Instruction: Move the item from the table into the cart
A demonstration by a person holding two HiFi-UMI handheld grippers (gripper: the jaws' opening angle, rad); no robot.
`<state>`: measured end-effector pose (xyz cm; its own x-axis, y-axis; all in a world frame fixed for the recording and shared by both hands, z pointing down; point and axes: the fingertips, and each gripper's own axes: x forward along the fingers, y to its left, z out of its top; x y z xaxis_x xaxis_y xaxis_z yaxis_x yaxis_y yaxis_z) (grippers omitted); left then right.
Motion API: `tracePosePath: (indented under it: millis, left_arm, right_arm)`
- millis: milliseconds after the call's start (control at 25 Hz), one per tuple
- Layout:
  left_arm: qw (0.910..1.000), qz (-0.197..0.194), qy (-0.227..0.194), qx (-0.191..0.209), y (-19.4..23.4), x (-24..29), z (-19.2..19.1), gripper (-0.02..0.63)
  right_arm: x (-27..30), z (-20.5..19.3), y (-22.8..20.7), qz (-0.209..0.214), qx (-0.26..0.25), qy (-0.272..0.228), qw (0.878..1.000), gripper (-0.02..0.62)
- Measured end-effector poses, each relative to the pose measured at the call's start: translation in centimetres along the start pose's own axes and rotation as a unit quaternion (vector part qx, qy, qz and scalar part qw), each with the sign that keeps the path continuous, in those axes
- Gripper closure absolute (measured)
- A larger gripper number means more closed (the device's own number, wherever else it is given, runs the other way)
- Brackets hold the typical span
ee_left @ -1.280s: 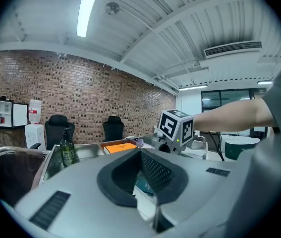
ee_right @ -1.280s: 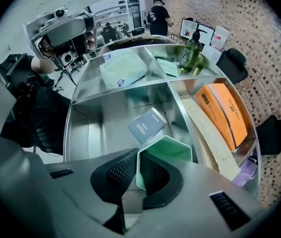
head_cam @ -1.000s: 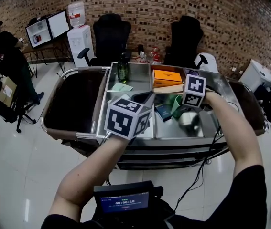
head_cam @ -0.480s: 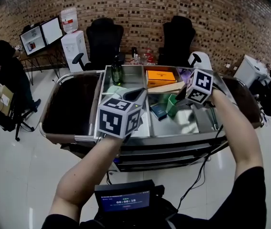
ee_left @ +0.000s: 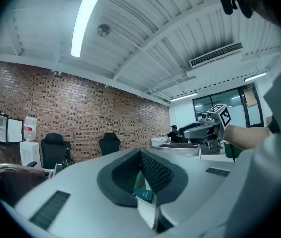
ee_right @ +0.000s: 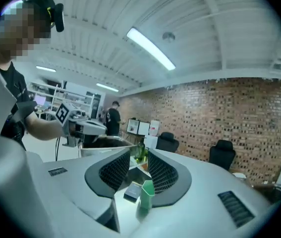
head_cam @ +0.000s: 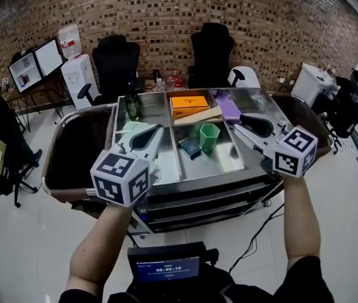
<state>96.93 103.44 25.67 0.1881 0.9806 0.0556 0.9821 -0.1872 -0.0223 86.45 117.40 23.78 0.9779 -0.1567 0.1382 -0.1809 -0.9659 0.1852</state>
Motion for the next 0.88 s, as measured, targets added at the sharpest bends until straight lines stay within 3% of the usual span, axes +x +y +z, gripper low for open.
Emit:
tracePosePath:
  millis: [200, 240, 320, 560, 680, 880]
  left_arm:
    - [0.9998, -0.002, -0.021, 0.005, -1.4, -2.1, -0.3, 0.606]
    - [0.9997, -0.004, -0.025, 0.000, -1.7, -2.6, -0.5, 0.606]
    - [0.9995, -0.010, -0.030, -0.006, -2.3, -3.7, -0.8, 0.606]
    - [0.9982, 0.010, -0.059, 0.002, -3.6, -8.2, -1.6, 0.606]
    - [0.9974, 0.033, -0.063, -0.008, -3.0, -9.2, -2.9, 0.606]
    - [0.9977, 0.038, -0.057, 0.000, -2.9, -9.4, -4.0, 0.606]
  right_arm:
    - [-4.7, -0.2, 2.0, -0.072, 0.033, -0.073, 0.994, 0.495]
    - [-5.3, -0.5, 2.6, -0.079, 0.045, -0.087, 0.992, 0.495]
    - [-6.1, -0.8, 3.9, -0.081, 0.077, -0.116, 0.987, 0.578]
    - [-9.0, -0.3, 7.0, -0.126, 0.093, -0.174, 0.972, 0.586]
    - [-9.6, -0.5, 8.2, -0.137, 0.080, -0.179, 0.971, 0.586]
    - [-9.5, -2.2, 8.3, -0.150, 0.093, -0.169, 0.970, 0.586]
